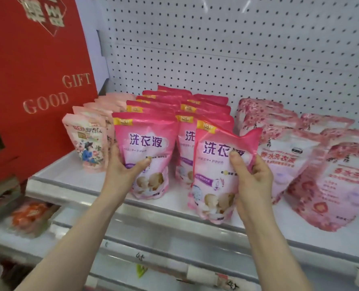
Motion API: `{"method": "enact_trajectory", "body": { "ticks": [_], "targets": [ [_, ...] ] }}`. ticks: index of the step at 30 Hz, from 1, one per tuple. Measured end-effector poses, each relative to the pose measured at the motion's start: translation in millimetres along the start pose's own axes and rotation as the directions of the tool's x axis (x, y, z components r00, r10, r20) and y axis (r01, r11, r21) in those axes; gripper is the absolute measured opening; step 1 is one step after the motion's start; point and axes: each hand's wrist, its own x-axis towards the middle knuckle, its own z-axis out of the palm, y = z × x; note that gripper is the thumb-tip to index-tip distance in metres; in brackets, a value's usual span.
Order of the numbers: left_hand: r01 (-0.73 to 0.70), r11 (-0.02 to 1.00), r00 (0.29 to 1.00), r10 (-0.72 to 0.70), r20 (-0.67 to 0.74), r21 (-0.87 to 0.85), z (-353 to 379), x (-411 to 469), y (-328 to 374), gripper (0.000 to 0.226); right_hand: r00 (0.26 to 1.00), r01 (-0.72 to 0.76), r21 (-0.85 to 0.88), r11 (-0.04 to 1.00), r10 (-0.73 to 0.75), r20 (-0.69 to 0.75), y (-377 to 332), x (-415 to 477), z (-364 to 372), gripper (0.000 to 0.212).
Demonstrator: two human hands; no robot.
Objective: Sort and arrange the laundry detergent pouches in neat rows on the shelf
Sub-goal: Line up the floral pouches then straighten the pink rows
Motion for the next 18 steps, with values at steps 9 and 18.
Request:
{"method": "enact_trajectory", "body": {
  "ticks": [9,18],
  "targets": [
    [-0.067,0.994,0.981,0.05,0.185,0.084,-19.0,15.9,-0.4,0.084,0.995,0.078,-0.162,0.984,-0.087,-0.047,27.3,-12.4,43.0,0.011],
    [-0.584,0.659,0.8,0.568,0.195,0.474,-39.7,43.8,58.3,0.061,0.887,0.447,-0.638,0.627,-0.401,0.228,-30.5,-9.9,45.5,0.05]
  ]
}}
